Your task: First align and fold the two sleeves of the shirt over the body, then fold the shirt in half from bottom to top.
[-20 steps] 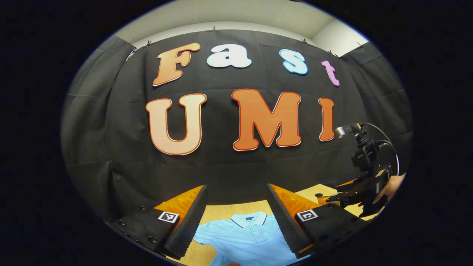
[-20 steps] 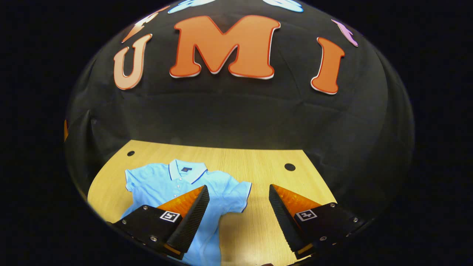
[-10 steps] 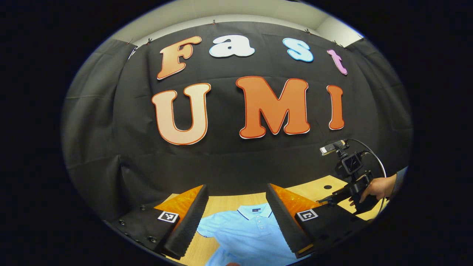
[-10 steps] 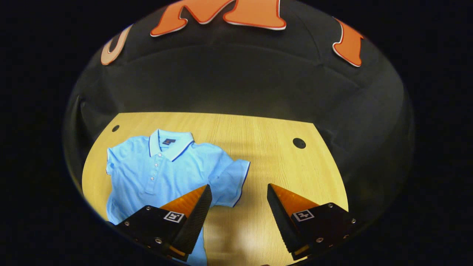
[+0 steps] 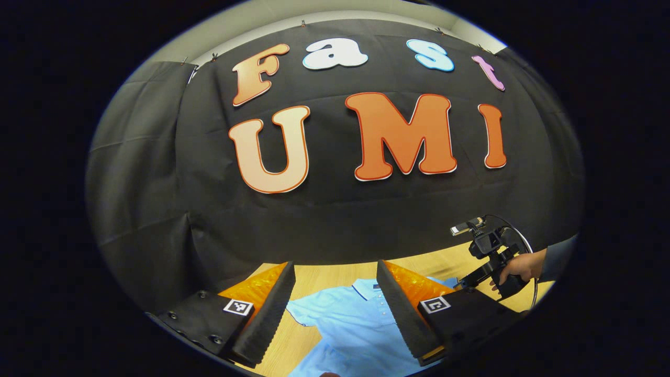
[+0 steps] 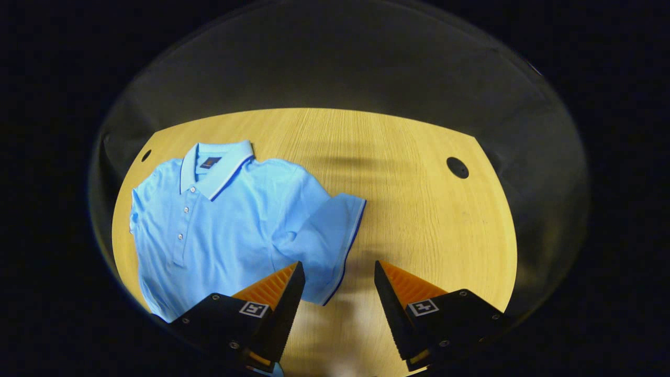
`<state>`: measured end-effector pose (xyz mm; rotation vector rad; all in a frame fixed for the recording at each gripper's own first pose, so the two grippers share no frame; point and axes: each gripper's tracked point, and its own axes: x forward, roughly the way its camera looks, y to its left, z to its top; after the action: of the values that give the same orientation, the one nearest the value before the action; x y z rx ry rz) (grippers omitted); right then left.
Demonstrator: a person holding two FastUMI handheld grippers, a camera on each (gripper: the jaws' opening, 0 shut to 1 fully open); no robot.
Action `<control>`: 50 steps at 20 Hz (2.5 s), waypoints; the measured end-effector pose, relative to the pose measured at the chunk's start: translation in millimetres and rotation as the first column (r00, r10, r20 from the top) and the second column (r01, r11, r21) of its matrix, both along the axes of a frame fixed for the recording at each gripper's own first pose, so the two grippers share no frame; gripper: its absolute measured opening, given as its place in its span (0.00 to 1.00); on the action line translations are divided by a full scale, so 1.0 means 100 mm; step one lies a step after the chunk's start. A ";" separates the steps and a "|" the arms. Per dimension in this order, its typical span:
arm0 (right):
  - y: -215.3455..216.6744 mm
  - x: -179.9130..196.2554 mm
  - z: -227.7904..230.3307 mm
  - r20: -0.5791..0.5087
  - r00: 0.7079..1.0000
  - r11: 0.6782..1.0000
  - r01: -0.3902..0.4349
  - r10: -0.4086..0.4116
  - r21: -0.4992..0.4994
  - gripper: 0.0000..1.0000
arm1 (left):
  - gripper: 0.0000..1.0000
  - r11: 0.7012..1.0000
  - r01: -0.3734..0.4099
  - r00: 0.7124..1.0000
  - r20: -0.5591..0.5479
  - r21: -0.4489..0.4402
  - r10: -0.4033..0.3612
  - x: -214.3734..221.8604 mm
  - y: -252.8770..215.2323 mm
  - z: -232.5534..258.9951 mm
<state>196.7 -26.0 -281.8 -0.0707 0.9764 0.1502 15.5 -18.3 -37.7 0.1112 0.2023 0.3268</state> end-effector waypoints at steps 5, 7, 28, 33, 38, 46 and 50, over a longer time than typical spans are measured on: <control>0.06 0.03 -0.22 -0.050 0.999 1.000 -0.003 0.002 -0.014 0.64 | 1.00 0.999 -0.030 0.999 -0.028 0.023 0.031 -0.03 0.00 -0.01; 0.13 0.06 -0.23 -0.047 0.999 1.000 0.009 -0.008 0.011 0.53 | 1.00 0.999 -0.036 0.999 -0.036 0.023 0.037 -0.03 -0.01 -0.02; 1.23 0.11 0.63 0.117 0.985 0.956 -0.154 0.128 0.248 0.02 | 1.00 0.998 -0.060 0.997 -0.051 0.018 0.061 -0.10 0.36 -0.12; 1.77 -0.05 0.81 0.143 0.977 0.937 -0.196 0.160 0.291 0.13 | 1.00 0.999 -0.008 0.998 -0.060 -0.045 0.005 0.09 0.84 -0.38; 1.70 -0.21 1.02 0.183 0.979 0.968 -0.133 0.094 0.214 0.30 | 1.00 0.976 0.080 0.985 -0.136 -0.204 -0.109 0.49 1.32 -1.00; 1.34 -0.57 1.49 0.310 0.947 0.977 0.014 -0.081 0.211 0.75 | 0.97 0.919 0.014 0.896 -0.404 -0.394 -0.187 0.82 1.79 -2.03; 1.09 -0.81 1.50 0.347 0.934 0.988 0.035 -0.085 0.148 0.86 | 0.97 0.872 -0.083 0.798 -0.556 -0.482 -0.231 0.82 1.90 -2.61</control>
<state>115.3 83.2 -132.2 0.0600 0.6058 0.1429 97.3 171.3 -298.9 -0.2885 0.9129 0.1378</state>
